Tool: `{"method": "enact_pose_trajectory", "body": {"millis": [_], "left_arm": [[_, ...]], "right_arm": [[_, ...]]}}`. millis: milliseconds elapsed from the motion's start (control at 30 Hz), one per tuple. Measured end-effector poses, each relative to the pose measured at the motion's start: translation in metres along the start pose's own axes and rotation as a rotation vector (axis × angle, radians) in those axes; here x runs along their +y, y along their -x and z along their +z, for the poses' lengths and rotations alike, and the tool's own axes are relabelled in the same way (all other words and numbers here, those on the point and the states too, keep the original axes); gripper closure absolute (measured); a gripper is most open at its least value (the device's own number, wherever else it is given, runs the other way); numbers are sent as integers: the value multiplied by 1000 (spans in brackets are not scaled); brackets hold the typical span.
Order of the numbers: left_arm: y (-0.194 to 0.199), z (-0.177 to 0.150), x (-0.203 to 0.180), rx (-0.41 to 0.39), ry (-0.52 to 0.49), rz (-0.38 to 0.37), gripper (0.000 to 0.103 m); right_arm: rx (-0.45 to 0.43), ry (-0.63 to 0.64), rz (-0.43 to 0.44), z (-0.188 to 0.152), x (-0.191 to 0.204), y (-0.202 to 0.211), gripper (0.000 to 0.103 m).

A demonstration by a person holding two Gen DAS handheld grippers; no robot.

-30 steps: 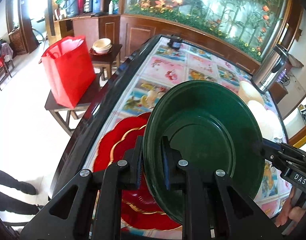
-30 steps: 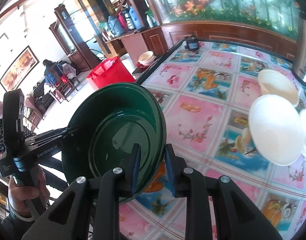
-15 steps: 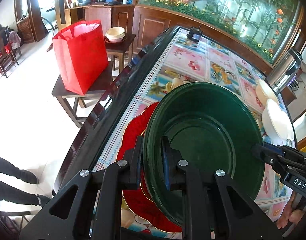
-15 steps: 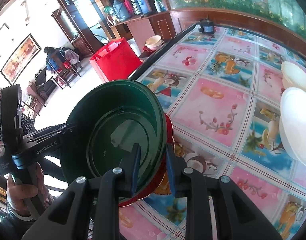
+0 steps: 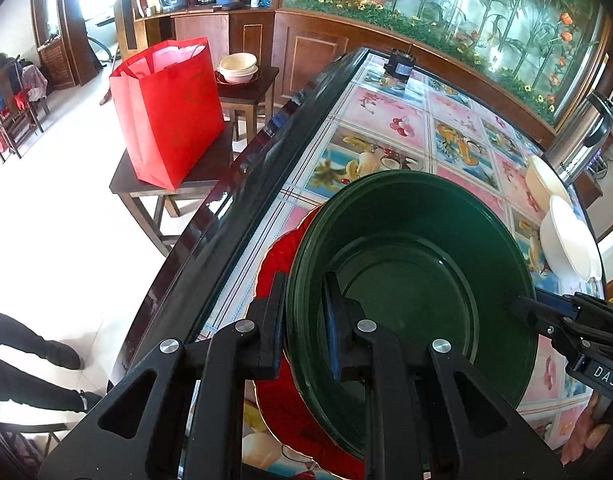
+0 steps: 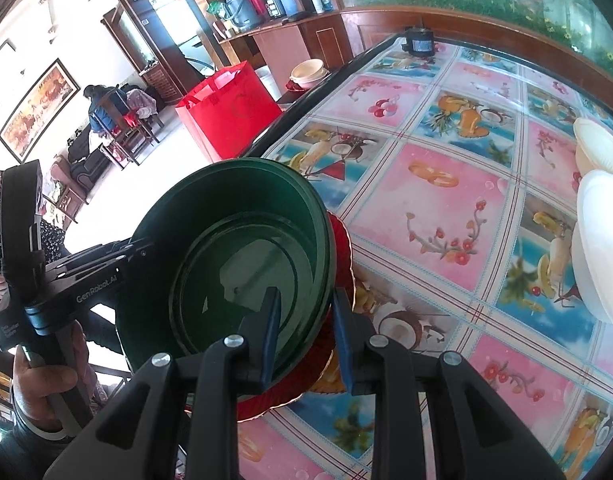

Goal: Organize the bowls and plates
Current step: 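Lower the green basin onto the stacked red plates with the left tool, then open the left tool to release the basin onto the red plates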

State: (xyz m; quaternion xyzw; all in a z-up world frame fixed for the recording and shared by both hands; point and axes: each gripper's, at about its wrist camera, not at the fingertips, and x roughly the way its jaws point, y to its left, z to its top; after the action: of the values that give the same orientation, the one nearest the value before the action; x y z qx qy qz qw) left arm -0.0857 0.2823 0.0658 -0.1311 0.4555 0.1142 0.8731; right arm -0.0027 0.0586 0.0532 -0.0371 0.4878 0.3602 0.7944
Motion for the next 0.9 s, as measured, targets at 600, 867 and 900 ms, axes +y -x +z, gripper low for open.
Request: {"method": "enact_pose_trajectory", "body": {"millis": [600, 867, 900], "left_arm": [[-9, -1, 4, -24, 7, 37, 86], [-6, -2, -1, -30, -18, 21, 67], [-2, -2, -1, -50, -23, 43, 67]], "right_arm": [[5, 28, -35, 1, 7, -8, 77], [7, 7, -18, -3, 3, -4, 70], [3, 4, -16, -3, 2, -2, 69]]}}
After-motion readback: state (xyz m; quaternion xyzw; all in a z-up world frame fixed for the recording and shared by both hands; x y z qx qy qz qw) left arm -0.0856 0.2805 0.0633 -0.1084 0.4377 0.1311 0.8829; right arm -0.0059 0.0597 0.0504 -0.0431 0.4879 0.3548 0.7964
